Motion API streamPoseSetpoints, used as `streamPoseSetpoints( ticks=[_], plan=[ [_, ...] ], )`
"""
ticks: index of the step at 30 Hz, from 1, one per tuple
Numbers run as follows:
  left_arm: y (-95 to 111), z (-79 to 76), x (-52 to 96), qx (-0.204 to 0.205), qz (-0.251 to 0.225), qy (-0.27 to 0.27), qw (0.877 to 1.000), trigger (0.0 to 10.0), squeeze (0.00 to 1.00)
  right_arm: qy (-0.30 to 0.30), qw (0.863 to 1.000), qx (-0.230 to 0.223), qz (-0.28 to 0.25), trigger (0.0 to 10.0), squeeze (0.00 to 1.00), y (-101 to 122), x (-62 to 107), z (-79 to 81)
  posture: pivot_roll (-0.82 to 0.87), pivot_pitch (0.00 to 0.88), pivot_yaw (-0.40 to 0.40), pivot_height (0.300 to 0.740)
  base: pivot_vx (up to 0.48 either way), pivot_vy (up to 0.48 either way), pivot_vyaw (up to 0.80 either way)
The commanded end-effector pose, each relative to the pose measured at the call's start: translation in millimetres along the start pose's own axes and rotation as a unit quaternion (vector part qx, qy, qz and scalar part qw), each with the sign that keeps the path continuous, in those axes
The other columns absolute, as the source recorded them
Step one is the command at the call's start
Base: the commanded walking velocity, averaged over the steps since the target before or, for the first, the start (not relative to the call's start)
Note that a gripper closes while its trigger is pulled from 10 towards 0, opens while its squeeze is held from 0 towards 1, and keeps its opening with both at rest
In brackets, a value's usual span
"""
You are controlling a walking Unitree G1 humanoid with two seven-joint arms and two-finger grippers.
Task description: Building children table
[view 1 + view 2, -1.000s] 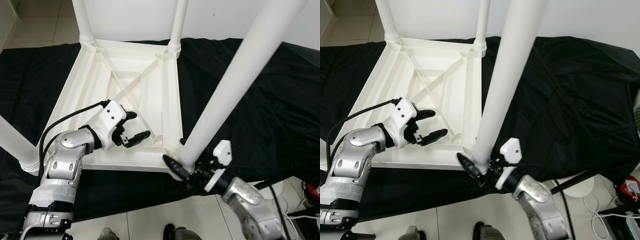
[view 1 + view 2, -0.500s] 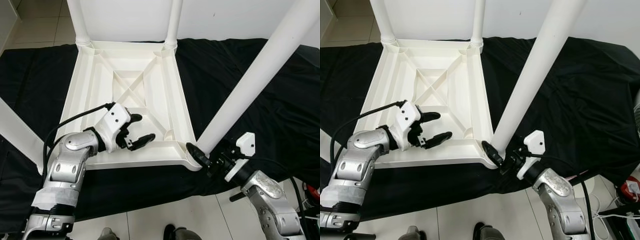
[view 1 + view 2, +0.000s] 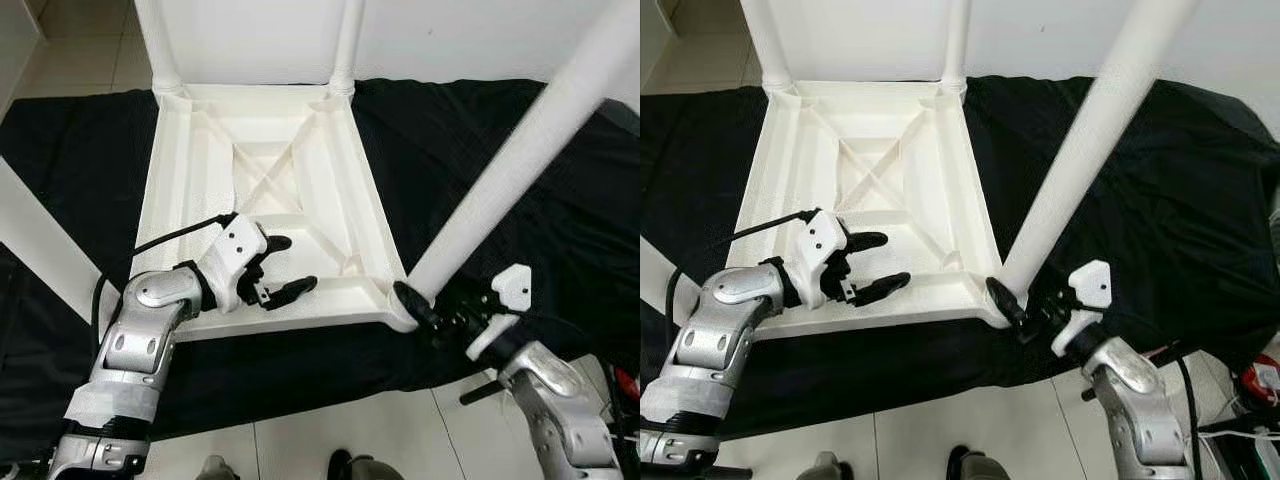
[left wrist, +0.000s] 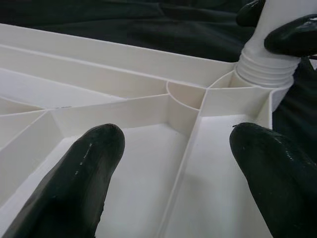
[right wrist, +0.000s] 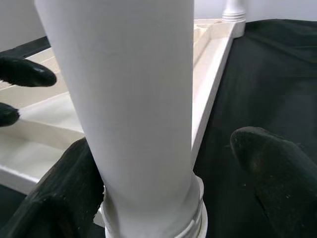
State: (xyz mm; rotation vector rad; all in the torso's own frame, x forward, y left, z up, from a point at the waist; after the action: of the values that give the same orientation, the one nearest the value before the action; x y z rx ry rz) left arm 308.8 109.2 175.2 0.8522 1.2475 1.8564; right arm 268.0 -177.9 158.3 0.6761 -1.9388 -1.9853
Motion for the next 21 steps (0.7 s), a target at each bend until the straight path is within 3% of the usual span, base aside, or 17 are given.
streamPoseSetpoints(
  ticks=[1, 7, 10, 20, 21],
  plan=[
    [-4, -8.0, 4.0, 0.016, 0.003, -0.014, 1.0, 10.0, 0.0, -0.007, 1.0, 0.004, 0.01, 10.0, 0.0, -1, 3.9, -5.0, 0.0, 0.147, -0.036, 0.74, 0.0, 0.0, 0.0],
    [-2, -20.5, 7.2, 0.012, -0.005, -0.046, 0.999, 10.0, 0.0, -0.005, 1.0, 0.003, 0.027, 10.0, 0.0, -2, 4.2, -9.4, 0.0, 0.151, -0.034, 0.74, 0.0, 0.0, 0.0],
    [1, -26.5, 0.6, 0.024, -0.01, -0.049, 0.998, 10.0, 0.0, 0.002, 0.999, 0.017, 0.027, 10.0, 0.0, 1, -3.1, -13.0, 0.01, 0.15, -0.032, 0.74, 0.0, 0.0, 0.0],
    [4, -34.4, -7.5, 0.037, -0.015, -0.041, 0.998, 10.0, 0.0, 0.074, 0.997, 0.027, 0.026, 10.0, 0.0, 4, -13.1, -4.4, 0.02, 0.147, -0.029, 0.74, 0.0, 0.0, 0.0],
    [4, -35.3, -7.8, 0.038, -0.015, -0.041, 0.998, 10.0, 0.0, 0.076, 0.996, 0.028, 0.027, 8.1, 0.0, 4, -13.2, -5.2, 0.02, 0.147, -0.029, 0.74, 0.0, 0.0, 0.0]
  ],
)
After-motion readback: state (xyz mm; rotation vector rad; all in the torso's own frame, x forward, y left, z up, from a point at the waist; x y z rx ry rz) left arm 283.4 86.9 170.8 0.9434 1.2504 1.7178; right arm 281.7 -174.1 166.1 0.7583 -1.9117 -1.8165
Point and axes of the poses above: a point about 5 cm out from each wrist's last joint towards the gripper, its own x axis pointing back from the gripper into the wrist, its own y axis along the axis of the wrist's last joint, z = x × y, the point moved 2 cm from there along -x, pointing out of the wrist towards the gripper, and after that the axes turned 2 degrees about -x, right-handed, at the moved point
